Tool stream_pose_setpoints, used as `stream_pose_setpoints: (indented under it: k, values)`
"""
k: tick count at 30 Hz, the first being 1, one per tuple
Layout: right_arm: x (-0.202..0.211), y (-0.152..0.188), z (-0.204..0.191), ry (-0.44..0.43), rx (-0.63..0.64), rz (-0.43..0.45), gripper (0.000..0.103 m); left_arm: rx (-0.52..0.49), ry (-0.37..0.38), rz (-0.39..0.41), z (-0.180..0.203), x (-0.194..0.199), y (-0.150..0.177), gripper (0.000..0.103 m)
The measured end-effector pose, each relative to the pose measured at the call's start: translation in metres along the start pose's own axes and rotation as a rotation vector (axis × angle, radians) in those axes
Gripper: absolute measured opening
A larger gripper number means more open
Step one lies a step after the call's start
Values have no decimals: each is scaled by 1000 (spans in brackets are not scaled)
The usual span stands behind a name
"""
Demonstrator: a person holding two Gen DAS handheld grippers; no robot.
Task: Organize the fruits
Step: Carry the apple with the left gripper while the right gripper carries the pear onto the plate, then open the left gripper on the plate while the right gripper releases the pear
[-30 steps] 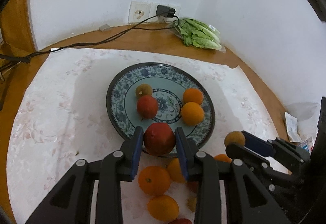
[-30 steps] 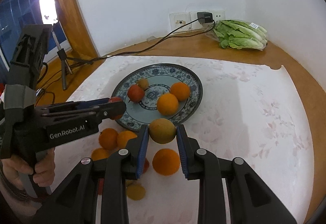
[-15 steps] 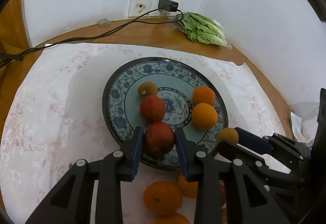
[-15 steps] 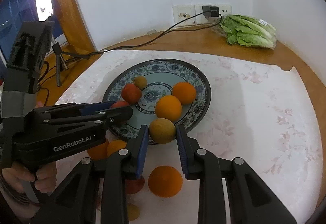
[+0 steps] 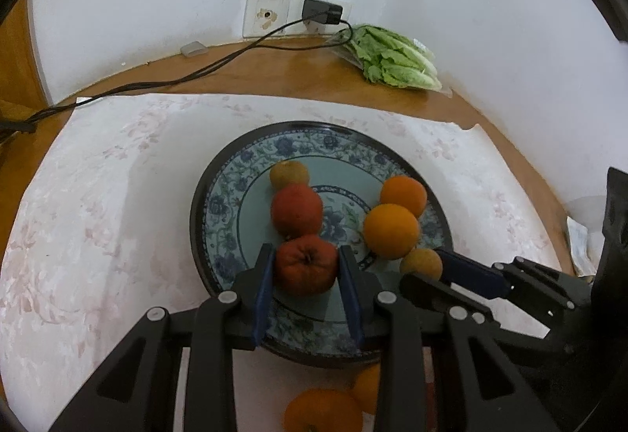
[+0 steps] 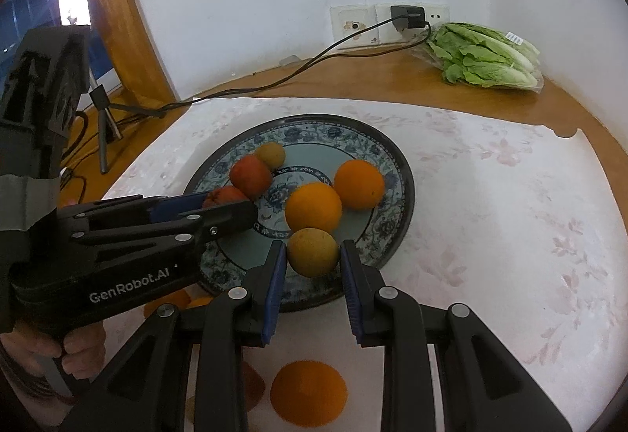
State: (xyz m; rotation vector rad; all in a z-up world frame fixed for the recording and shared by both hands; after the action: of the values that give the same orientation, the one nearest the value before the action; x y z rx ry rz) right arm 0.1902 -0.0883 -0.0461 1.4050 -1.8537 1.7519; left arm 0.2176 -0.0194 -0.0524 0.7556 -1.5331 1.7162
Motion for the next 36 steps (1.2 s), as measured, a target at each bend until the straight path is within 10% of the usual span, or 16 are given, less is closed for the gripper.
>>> stream_pose_setpoints:
  k: [36]
  values:
    - [42, 6, -2, -7, -67, 78, 44, 7, 0, -6, 1, 53, 18, 43]
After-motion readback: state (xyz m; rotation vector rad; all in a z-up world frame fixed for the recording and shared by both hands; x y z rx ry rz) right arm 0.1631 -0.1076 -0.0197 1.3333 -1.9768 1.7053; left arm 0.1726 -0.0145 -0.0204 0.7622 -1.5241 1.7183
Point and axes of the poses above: each gripper's, at about its wrist camera, not at the fingertips, and x roughly against the way its jaws point, z to its right, y to its underside, the point moved 9 cm from there along -x, roughly the way its jaws point, and after that the axes turned 7 degrees about -y, right-handed, at the moved point
